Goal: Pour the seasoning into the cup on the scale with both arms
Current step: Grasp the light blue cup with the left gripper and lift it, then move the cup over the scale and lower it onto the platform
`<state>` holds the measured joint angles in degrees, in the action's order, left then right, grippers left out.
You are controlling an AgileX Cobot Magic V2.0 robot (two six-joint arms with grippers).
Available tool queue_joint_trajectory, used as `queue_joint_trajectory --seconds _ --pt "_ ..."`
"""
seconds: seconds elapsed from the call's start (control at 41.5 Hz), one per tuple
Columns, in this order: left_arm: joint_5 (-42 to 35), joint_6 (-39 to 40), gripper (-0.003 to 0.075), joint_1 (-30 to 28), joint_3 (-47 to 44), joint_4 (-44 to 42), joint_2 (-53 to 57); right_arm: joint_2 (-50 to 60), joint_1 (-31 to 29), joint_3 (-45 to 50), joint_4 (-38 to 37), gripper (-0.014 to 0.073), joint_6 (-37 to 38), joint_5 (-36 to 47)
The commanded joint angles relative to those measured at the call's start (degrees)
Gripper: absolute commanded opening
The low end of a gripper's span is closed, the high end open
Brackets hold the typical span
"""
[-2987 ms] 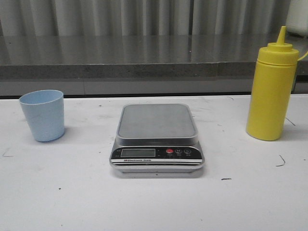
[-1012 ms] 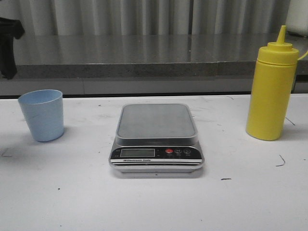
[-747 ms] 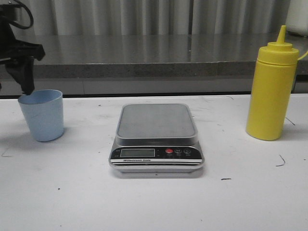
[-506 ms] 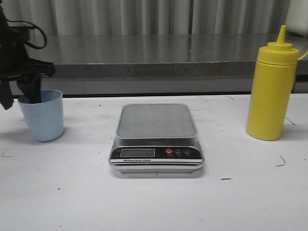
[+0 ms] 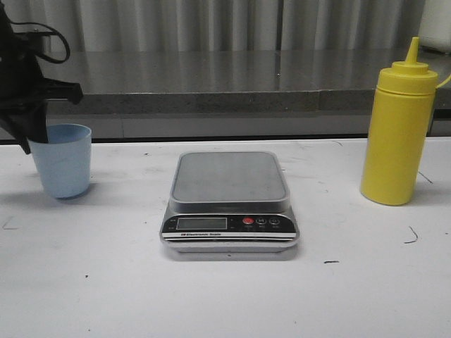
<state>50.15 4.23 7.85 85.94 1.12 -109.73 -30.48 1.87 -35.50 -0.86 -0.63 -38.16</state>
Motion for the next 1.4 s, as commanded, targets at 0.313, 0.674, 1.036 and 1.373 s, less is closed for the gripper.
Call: queue_joint_trajectory --seconds 0.313,0.674,1.036,1.373 --pt "1.0 -0.9 -0.0020 15.6 6.4 -0.2 15.3 -0.5 0.0 -1.4 -0.6 0.0437 -0.6 4.0" --pt "-1.6 4.4 -0.0020 26.0 11.6 -2.6 5.7 -0.5 0.0 -1.4 -0.6 0.0437 -0.6 4.0" --pt "0.3 7.3 -0.0020 26.0 19.0 -3.2 -4.1 -0.5 0.0 -1.4 -0.6 0.0437 -0.6 4.0" --pt "1.1 7.3 -0.0016 26.0 19.0 -4.2 -4.7 -0.5 0.0 -1.4 -0.6 0.0437 -0.6 4.0"
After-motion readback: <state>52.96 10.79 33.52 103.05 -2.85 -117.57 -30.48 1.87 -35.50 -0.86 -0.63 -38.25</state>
